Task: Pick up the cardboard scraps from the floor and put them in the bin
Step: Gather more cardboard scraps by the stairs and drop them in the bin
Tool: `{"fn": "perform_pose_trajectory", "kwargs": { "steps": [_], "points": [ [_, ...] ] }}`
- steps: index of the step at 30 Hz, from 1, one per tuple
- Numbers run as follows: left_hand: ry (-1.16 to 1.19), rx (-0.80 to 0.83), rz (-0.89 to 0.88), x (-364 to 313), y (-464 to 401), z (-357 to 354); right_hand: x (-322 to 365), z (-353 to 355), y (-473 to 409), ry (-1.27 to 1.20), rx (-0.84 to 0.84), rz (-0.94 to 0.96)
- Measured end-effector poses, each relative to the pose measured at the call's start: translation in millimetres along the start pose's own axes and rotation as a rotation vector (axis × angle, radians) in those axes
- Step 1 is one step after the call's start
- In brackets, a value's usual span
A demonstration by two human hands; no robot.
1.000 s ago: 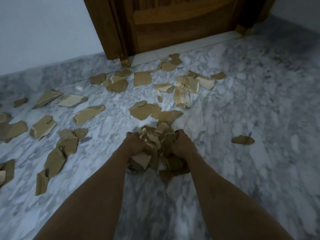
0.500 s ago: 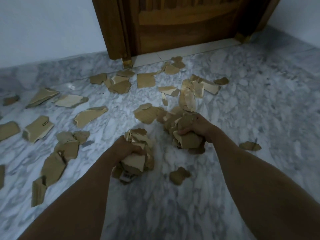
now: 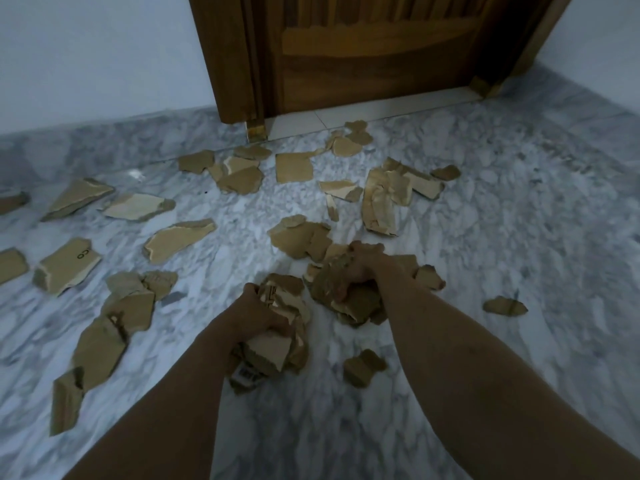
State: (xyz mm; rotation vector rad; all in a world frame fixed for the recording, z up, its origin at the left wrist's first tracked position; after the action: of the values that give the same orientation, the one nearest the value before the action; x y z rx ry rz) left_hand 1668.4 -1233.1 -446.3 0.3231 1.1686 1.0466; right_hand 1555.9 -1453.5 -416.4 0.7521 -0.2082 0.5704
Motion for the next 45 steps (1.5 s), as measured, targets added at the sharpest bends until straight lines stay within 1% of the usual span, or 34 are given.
{"fn": "perform_pose_trajectory", "kwargs": {
  "steps": [3, 6, 10, 11, 13, 15, 17, 19, 22, 23, 25, 26, 28, 29, 31, 33, 37, 38, 40, 42, 45],
  "points": [
    [0.019, -0.020, -0.009, -2, 6, -1, -2, -6, 13, -0.007, -0.023, 0.016],
    [0.048, -0.039, -0.013, -3, 11, -3, -3, -14, 15, -0.107, -0.024, 0.033],
    [0.113, -0.052, 0.003, -2, 17, -6, -7, -26, 28, -0.172, 0.057, 0.102],
    [0.138, -0.058, -0.005, -2, 18, -7, -13, -26, 31, -0.238, 0.057, 0.100],
    [0.210, -0.042, -0.022, -4, 16, -12, -38, -13, 27, -0.399, -0.028, 0.037],
    [0.281, -0.016, -0.064, -20, 19, -20, -68, 7, 26, -0.568, -0.089, -0.045],
    [0.307, -0.018, -0.082, -40, 15, -26, -106, 24, 13, -0.769, -0.140, -0.098],
    [0.278, -0.012, -0.067, -60, 8, -32, -121, 45, 29, -0.876, -0.179, -0.173],
    [0.251, -0.023, -0.086, -90, -11, -30, -139, 49, 42, -0.811, -0.144, -0.314],
    [0.264, -0.041, -0.094, -98, -17, -24, -143, 40, 40, -0.769, -0.103, -0.371],
    [0.287, -0.118, -0.077, -103, -35, -6, -140, 22, 31, -0.646, -0.029, -0.417],
    [0.289, -0.139, -0.058, -103, -45, 2, -138, 18, 24, -0.548, -0.030, -0.412],
    [0.255, -0.101, -0.027, -103, -53, 8, -132, 17, 16, -0.323, -0.076, -0.416],
    [0.205, -0.096, 0.002, -99, -57, 10, -128, 18, 15, -0.251, -0.094, -0.423],
    [0.129, -0.095, 0.012, -86, -85, 10, -123, 21, 10, -0.205, -0.100, -0.437],
    [0.111, -0.102, -0.001, -84, -101, 8, -118, 23, 6, -0.212, -0.117, -0.403],
    [0.092, -0.132, -0.005, -107, -70, 3, -107, 22, 2, -0.257, -0.156, -0.257],
    [0.098, -0.115, 0.000, -108, -69, -1, -106, 21, 3, -0.286, -0.168, -0.240],
    [0.078, -0.024, -0.004, -108, -65, -17, -107, 16, 6, -0.350, -0.179, -0.220],
    [0.079, 0.034, -0.029, -107, -59, -29, -106, 13, 11, -0.471, -0.199, -0.184],
    [0.175, 0.066, -0.064, -107, -50, -38, -104, 9, 19, -0.777, -0.224, -0.099]
  ]
}}
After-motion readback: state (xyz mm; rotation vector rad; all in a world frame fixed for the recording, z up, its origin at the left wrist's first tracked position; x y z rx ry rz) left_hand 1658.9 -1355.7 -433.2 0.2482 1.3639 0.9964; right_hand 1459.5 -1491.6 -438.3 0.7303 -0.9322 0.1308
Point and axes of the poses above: each hand's wrist, its own y-axis away from the middle knuckle, its own z-axis out of the back of the hand, x = y × z, the point moved 8 cm from there along -y, towards the middle knuckle, and after that the axes turned 1 degree about -x, right-handed, at the moved point
